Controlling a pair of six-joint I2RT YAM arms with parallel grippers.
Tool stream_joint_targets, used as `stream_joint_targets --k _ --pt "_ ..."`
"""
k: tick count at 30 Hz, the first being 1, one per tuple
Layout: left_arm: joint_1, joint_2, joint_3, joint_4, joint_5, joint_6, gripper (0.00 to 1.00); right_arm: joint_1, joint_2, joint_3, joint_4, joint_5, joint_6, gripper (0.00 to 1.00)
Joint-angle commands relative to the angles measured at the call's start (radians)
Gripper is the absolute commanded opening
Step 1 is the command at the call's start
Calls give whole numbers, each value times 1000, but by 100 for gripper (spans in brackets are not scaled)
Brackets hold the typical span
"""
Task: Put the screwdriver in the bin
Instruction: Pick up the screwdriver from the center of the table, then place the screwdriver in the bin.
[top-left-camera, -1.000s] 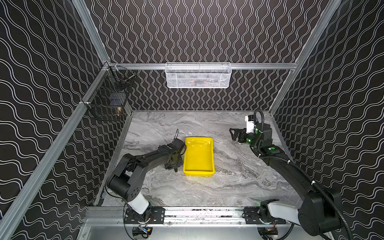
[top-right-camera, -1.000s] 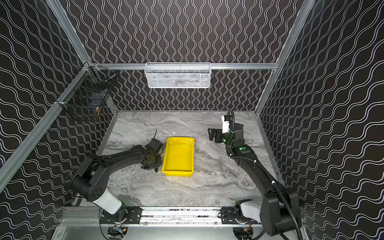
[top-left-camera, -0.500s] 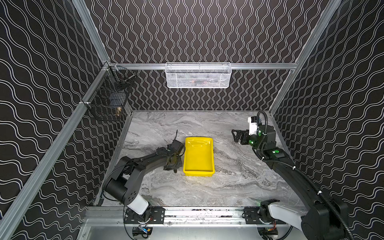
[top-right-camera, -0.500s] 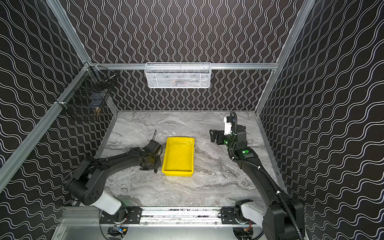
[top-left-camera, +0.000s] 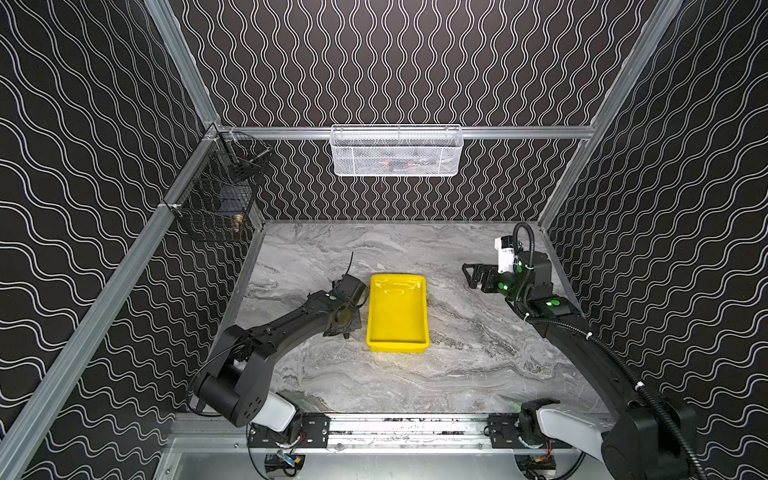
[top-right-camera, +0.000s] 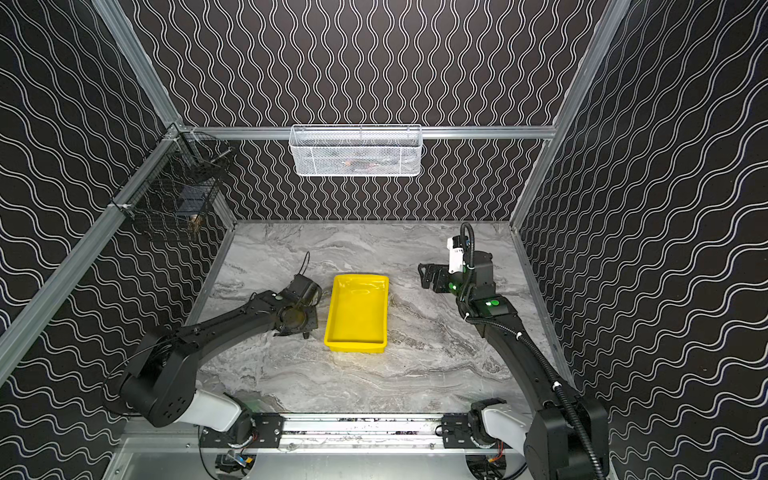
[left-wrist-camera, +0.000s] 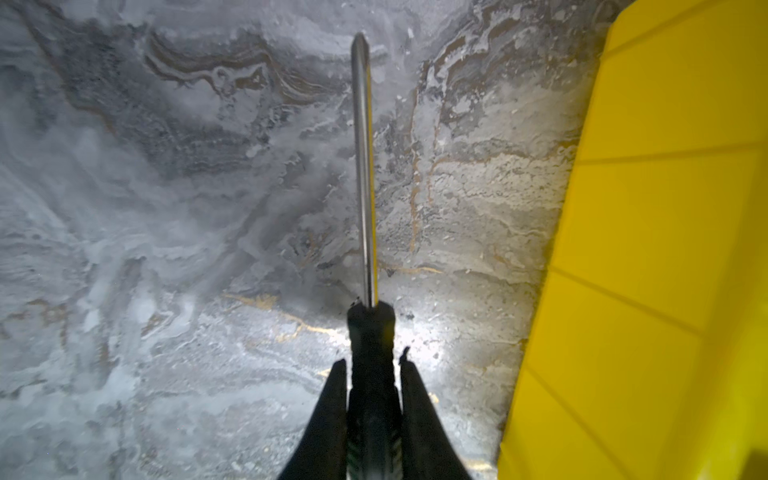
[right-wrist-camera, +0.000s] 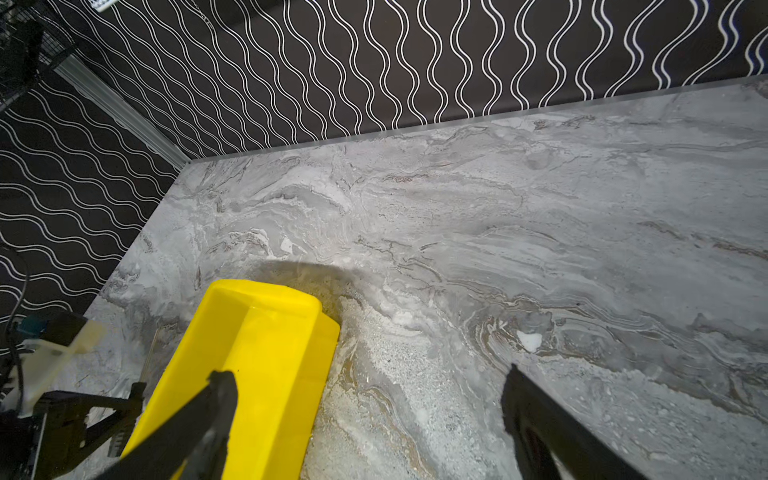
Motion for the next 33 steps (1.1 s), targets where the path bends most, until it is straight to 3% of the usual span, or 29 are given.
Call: stream_joint_targets --k 1,7,17,26,33 --pt "-1 -14 19 -42 -45 33 0 -11 -9 3 -24 -24 9 99" --pt "0 -39 50 -91 -79 53 0 -27 -19 -3 -37 -20 9 99" --pt "-8 -113 146 -137 -41 103 0 -39 -4 -6 -21 -20 5 99" --pt "-70 -23 294 -159 2 148 0 -56 12 8 -42 -28 9 99" --pt "-180 126 411 -150 22 155 0 -70 -2 15 -61 -25 -1 99"
